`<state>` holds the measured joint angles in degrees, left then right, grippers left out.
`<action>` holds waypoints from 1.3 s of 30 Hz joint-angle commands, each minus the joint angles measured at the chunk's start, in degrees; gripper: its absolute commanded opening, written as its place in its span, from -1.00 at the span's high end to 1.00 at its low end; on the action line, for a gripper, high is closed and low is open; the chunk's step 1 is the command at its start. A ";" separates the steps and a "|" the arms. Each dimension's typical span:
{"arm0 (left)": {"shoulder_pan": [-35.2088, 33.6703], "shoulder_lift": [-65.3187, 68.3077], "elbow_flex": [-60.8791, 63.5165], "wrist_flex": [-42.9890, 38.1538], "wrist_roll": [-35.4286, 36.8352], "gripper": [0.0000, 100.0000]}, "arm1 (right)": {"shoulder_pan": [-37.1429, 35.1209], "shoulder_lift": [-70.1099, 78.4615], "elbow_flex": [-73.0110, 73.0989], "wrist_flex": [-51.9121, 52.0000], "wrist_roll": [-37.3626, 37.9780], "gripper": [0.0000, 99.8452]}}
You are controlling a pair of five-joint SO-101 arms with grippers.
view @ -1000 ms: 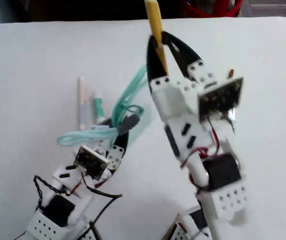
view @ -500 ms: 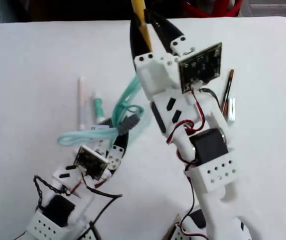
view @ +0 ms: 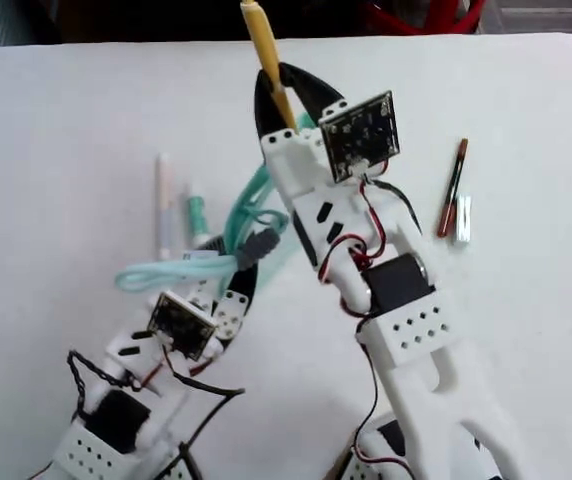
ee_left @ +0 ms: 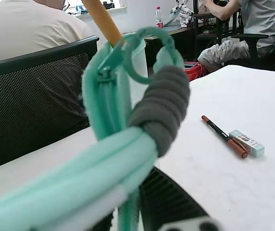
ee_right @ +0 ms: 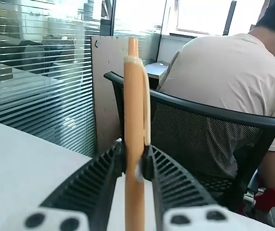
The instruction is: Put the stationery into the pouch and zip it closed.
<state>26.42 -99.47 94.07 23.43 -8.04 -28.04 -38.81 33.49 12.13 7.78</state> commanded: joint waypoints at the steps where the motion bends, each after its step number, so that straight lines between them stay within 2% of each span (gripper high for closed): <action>1: -0.48 0.40 1.23 -0.88 -0.35 0.95 | 1.27 -4.35 0.18 3.30 0.62 0.97; 6: -1.89 0.40 1.05 -0.88 -0.35 0.95 | 1.10 -12.79 2.73 13.05 0.62 0.97; 13: -1.89 0.40 1.23 -0.88 -0.35 0.95 | 1.19 -20.53 8.18 17.45 0.70 0.96; 15: -1.89 0.40 1.32 -0.88 -0.35 0.95 | 1.19 -21.58 8.53 19.47 0.70 0.90; 19: -1.89 0.40 1.32 -0.88 -0.35 0.95 | 1.36 -22.55 8.26 23.78 0.70 0.53; 26: -1.89 0.40 1.32 -0.88 -0.35 0.95 | 1.63 -22.64 7.38 24.40 0.79 0.51; 32: -1.89 0.40 1.32 -0.88 -0.35 0.95 | 12.26 -22.02 6.33 23.52 0.35 0.51; 35: -2.24 0.40 1.05 -0.88 -0.35 0.95 | 17.89 -22.37 6.33 23.16 -4.04 0.51; 37: -2.95 0.40 1.05 -1.14 -0.35 0.95 | 18.59 -23.34 5.71 23.78 -6.15 0.51; 39: -3.03 0.40 1.49 -2.37 -0.35 0.94 | 15.25 -25.63 4.31 28.18 -6.59 0.51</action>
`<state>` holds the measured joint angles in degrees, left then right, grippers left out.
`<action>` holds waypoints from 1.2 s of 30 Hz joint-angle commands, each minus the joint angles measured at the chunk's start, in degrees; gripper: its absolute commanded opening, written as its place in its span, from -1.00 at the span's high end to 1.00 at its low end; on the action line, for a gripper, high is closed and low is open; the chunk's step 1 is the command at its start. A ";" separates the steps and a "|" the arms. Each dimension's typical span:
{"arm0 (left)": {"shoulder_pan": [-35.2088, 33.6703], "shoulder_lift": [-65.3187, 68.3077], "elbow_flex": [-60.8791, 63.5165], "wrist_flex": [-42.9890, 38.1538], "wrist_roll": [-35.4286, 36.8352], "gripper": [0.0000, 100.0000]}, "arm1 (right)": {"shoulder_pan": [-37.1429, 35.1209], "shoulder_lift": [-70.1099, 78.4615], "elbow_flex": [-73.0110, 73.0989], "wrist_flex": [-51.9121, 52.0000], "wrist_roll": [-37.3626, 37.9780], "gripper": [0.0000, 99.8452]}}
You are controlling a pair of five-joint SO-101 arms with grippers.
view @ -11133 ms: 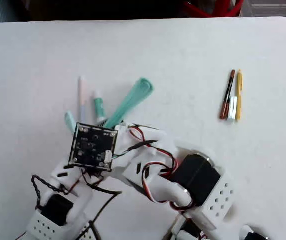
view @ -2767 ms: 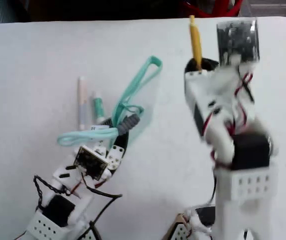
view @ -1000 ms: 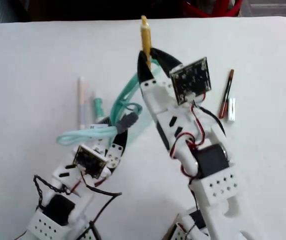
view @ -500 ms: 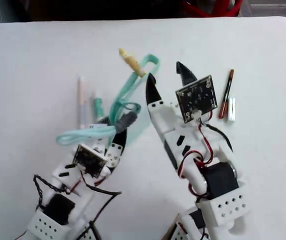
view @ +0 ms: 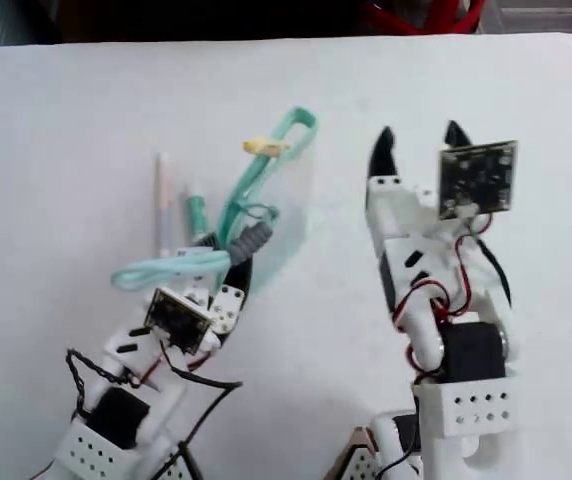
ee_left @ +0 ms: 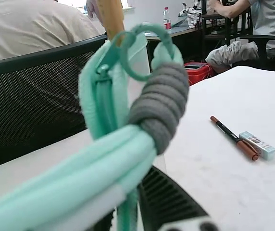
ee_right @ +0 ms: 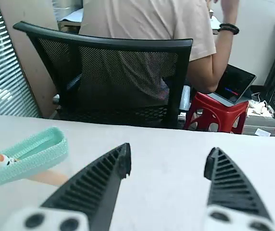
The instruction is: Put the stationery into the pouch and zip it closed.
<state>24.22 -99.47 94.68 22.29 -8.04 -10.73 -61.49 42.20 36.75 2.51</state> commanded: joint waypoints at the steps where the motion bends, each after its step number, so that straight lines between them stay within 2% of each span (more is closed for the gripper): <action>1: -0.92 0.40 1.23 -1.49 -0.35 0.94 | -5.49 -4.18 -5.10 6.37 -1.32 0.51; 4: -0.92 0.40 1.67 -2.11 -0.35 0.94 | -16.04 -8.13 -7.03 12.53 -0.18 0.51; 6: -0.92 0.40 1.67 -2.02 -0.26 0.94 | -20.53 -9.89 -7.82 12.53 2.99 0.52; 8: -0.84 0.40 1.67 -2.02 -0.26 0.94 | -24.22 -9.98 -8.26 11.56 7.82 0.68; 10: -0.57 0.40 1.67 -1.93 -0.26 0.94 | -28.44 -8.57 -8.88 9.80 12.92 0.99; 13: -0.57 0.40 1.67 -2.02 -0.26 0.94 | -33.45 -4.88 -9.49 8.04 16.26 0.88; 15: -0.75 0.40 1.67 -2.11 -0.26 0.94 | -35.91 -1.80 -10.20 8.22 16.26 0.97; 17: -0.84 0.40 1.67 -2.11 -0.26 0.94 | -37.76 1.71 -11.08 8.31 16.35 0.95; 21: -0.66 0.40 1.58 -1.93 -0.26 0.94 | -37.67 10.07 -16.09 5.58 16.53 0.96; 28: -0.75 0.40 1.49 -1.85 -0.26 0.94 | -26.15 27.74 -28.75 -1.10 16.44 0.96; 32: -0.84 0.40 1.41 -1.85 -0.26 0.94 | -21.41 28.35 -31.65 -0.92 16.09 0.96; 36: -0.57 0.40 1.49 -2.02 -0.26 0.94 | -21.93 22.81 -31.12 0.84 16.09 0.96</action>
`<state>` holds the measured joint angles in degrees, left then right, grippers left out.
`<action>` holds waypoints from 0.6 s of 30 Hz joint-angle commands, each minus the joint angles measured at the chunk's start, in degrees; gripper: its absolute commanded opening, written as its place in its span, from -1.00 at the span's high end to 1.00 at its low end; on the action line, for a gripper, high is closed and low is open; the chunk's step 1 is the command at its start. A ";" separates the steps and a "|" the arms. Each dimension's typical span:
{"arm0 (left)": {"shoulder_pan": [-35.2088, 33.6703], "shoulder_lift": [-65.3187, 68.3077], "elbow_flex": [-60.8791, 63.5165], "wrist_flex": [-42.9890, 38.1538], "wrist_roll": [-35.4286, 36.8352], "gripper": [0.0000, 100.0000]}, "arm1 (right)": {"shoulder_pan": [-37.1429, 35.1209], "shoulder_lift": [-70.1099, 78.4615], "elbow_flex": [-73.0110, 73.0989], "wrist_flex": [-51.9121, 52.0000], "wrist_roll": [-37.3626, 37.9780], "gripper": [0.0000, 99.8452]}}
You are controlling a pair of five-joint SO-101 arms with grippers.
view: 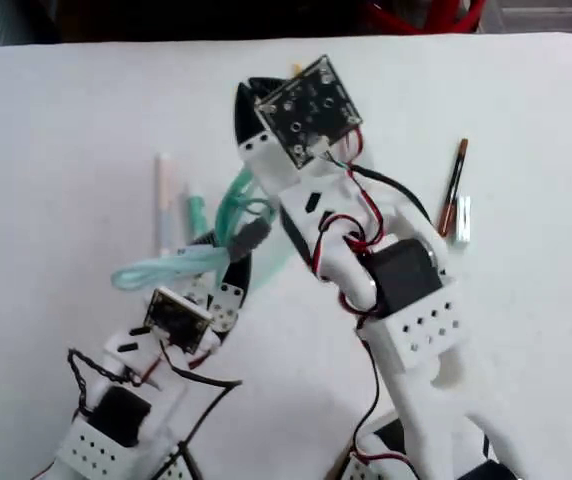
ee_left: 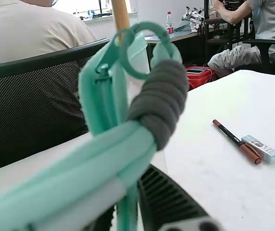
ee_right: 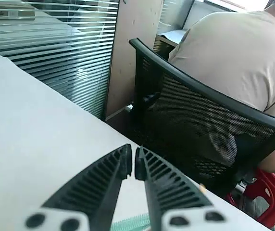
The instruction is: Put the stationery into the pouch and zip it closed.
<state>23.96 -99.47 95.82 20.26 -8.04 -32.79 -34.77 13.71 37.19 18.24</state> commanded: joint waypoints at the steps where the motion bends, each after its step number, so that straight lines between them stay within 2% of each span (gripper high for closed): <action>1: -0.31 0.40 0.35 0.00 -0.26 0.94 | -0.13 -5.49 -2.73 0.75 0.35 0.96; 5: -0.31 0.40 0.44 0.00 -0.26 0.94 | 0.22 -9.27 -2.64 1.01 0.62 0.96; 8: -0.31 0.40 0.44 0.00 0.00 0.93 | 3.56 -10.51 -2.46 3.65 0.35 0.96; 12: -0.48 0.40 0.44 0.26 0.35 0.82 | 13.05 -12.88 0.97 7.52 0.35 0.96; 18: -0.57 0.40 0.44 0.35 1.49 0.82 | 25.63 -12.35 12.48 4.00 0.26 0.95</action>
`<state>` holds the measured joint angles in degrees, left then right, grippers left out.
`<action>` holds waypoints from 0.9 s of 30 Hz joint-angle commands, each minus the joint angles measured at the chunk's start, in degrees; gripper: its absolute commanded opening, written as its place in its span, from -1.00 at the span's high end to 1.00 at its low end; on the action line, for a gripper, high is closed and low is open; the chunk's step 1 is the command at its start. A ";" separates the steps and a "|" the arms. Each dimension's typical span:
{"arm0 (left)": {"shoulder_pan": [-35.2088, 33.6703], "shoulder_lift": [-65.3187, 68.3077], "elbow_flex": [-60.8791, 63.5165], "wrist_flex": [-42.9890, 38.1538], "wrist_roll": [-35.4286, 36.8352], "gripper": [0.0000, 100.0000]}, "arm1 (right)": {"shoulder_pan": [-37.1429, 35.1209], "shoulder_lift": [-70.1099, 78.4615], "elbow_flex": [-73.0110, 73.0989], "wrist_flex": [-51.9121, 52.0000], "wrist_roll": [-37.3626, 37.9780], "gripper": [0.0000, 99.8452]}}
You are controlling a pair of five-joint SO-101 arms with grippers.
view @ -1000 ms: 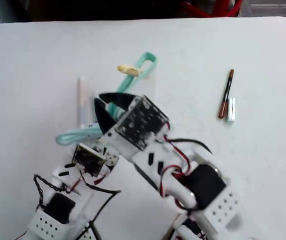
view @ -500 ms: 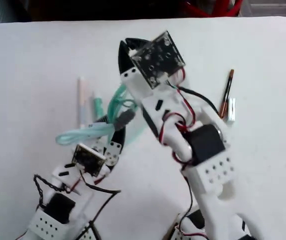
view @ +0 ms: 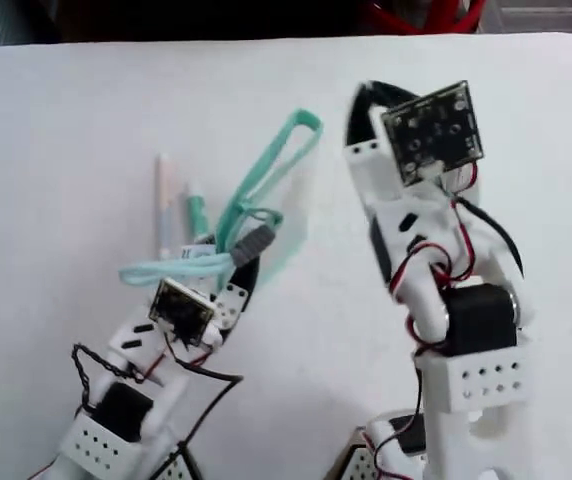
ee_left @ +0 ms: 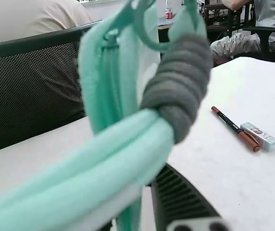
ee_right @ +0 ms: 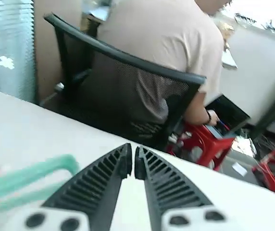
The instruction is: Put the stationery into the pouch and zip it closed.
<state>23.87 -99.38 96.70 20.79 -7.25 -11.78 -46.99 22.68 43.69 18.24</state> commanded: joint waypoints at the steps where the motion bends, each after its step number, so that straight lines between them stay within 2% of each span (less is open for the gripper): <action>1: -0.57 0.31 -0.44 -0.18 0.70 0.82 | 6.37 0.48 5.45 -3.65 0.26 0.95; 7: -0.57 0.31 -0.44 -0.18 0.35 0.82 | 15.25 10.24 15.21 -14.11 0.26 0.95; 12: -0.57 0.31 -0.44 -0.18 0.26 0.82 | 17.19 26.95 9.05 -18.59 0.26 0.96; 14: -0.57 0.31 -0.53 -0.18 0.26 0.82 | 17.27 34.24 2.81 -15.43 -2.11 0.96; 20: -0.57 0.31 -0.26 -0.18 0.26 0.82 | 18.86 51.03 -17.14 2.59 -18.11 0.95; 23: -0.13 0.31 0.44 -0.35 0.26 0.82 | 22.20 56.13 -23.47 7.87 -20.92 0.95; 27: -0.13 0.31 0.44 -0.53 0.26 0.82 | 26.33 62.37 -27.16 9.01 -24.35 0.90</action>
<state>23.87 -99.30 97.14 20.79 -7.25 12.13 13.05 0.18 51.87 -3.30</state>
